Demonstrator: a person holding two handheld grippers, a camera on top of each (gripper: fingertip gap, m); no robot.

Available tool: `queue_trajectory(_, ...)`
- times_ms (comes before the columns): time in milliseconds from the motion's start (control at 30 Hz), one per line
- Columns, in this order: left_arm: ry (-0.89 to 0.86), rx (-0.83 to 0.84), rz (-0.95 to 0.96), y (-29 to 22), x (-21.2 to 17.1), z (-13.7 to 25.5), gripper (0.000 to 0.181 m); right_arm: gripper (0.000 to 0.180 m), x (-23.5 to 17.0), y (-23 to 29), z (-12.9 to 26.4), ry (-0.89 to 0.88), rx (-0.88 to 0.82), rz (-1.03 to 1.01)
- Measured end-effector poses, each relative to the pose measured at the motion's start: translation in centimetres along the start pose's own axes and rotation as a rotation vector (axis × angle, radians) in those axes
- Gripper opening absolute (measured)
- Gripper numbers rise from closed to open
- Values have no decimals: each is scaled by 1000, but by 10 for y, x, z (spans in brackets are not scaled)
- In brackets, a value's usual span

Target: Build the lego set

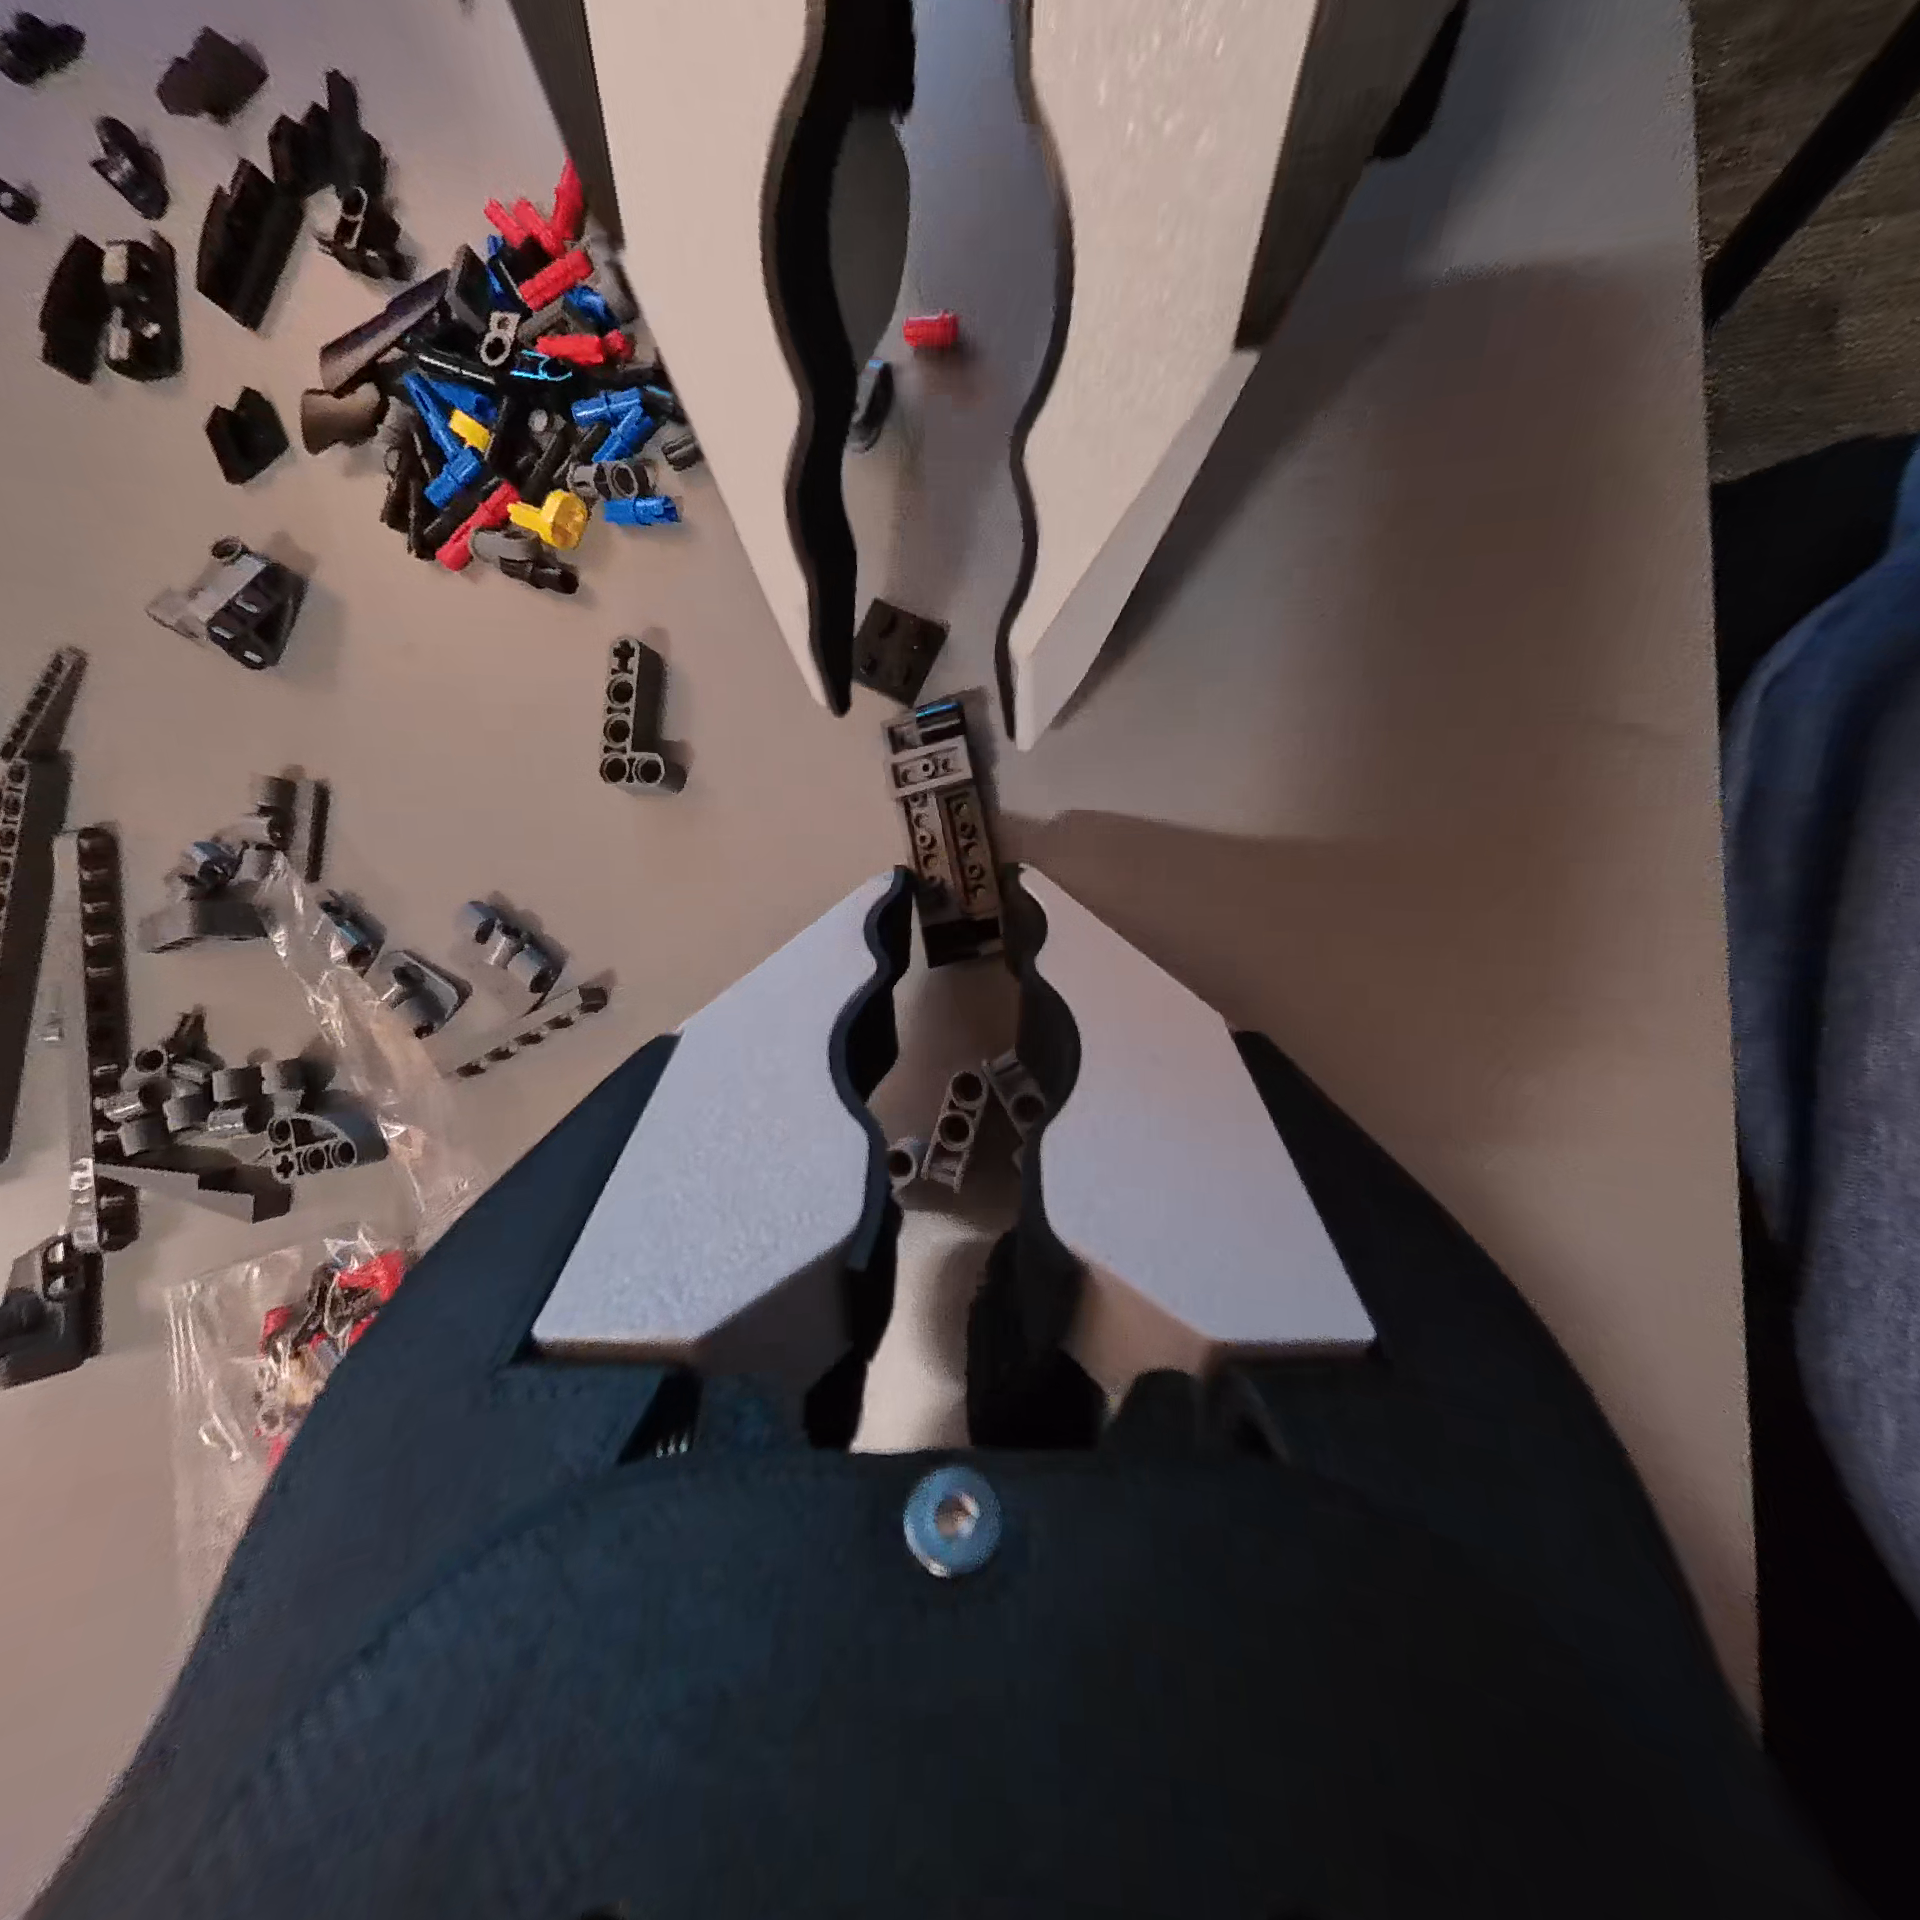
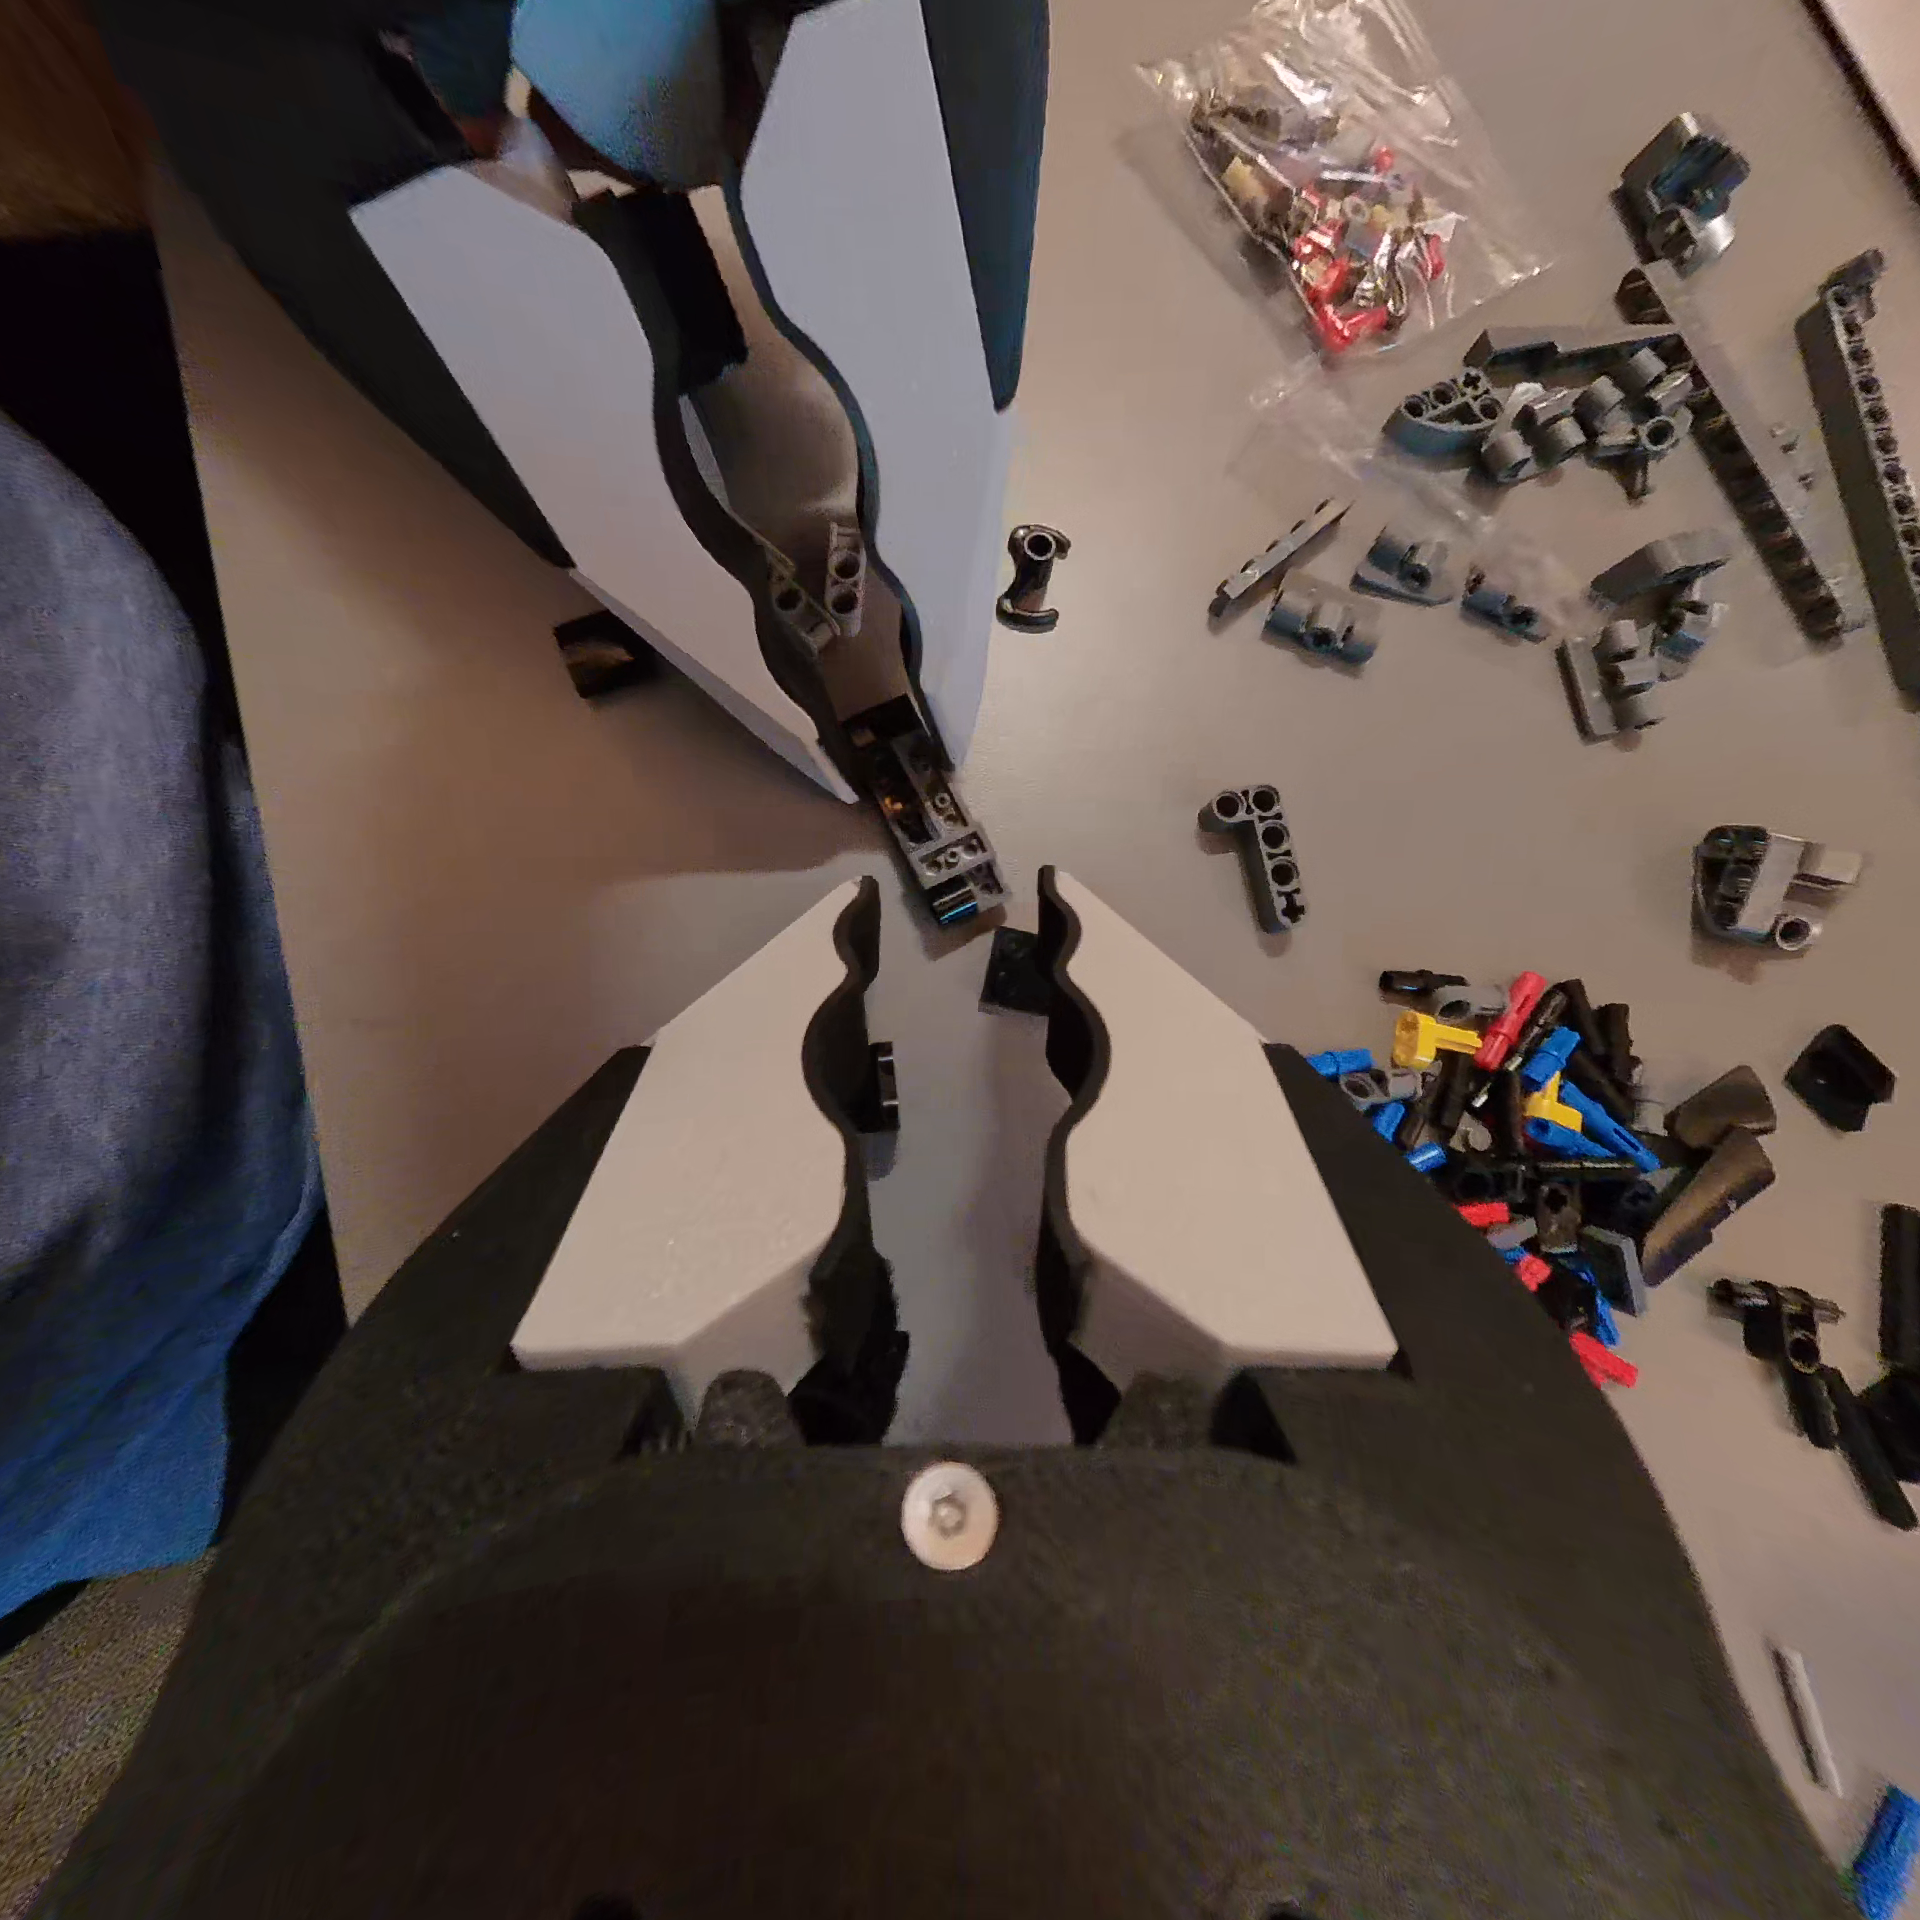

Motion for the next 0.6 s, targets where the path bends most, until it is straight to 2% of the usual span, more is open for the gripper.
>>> queue_trajectory(33, -4, -8, 1, -1, 0, 0, 15, 28, -1, -1, -3, 11, 2, 4)
queue_trajectory(100, -32, 8, 3, 1, 3, 3, 14, 26, -2, -2, -6, 18, 29, -1)
queue_trajectory(167, -59, 10, -5, 2, 6, 9, 14, 16, -1, 0, -7, 16, 58, 4)
queue_trajectory(367, -122, 32, 13, 7, 11, 29, 17, 15, 19, 1, 8, -66, 51, 53)
queue_trajectory(500, -178, 3, 78, 14, 14, 53, 25, 15, 38, -1, 27, -77, -13, 163)
queue_trajectory(600, -257, -57, 168, 19, 21, 70, 32, 14, 55, -1, 39, -47, -73, 320)
Point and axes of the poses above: each gripper's, where its closed fingertips meet, z back along the fingers, x out of its top, y = z × x across the jaws, the point moved 2 cm from there along z, back along the fingers, and after that the axes turned 2 degrees about x, right-handed, at the moved point
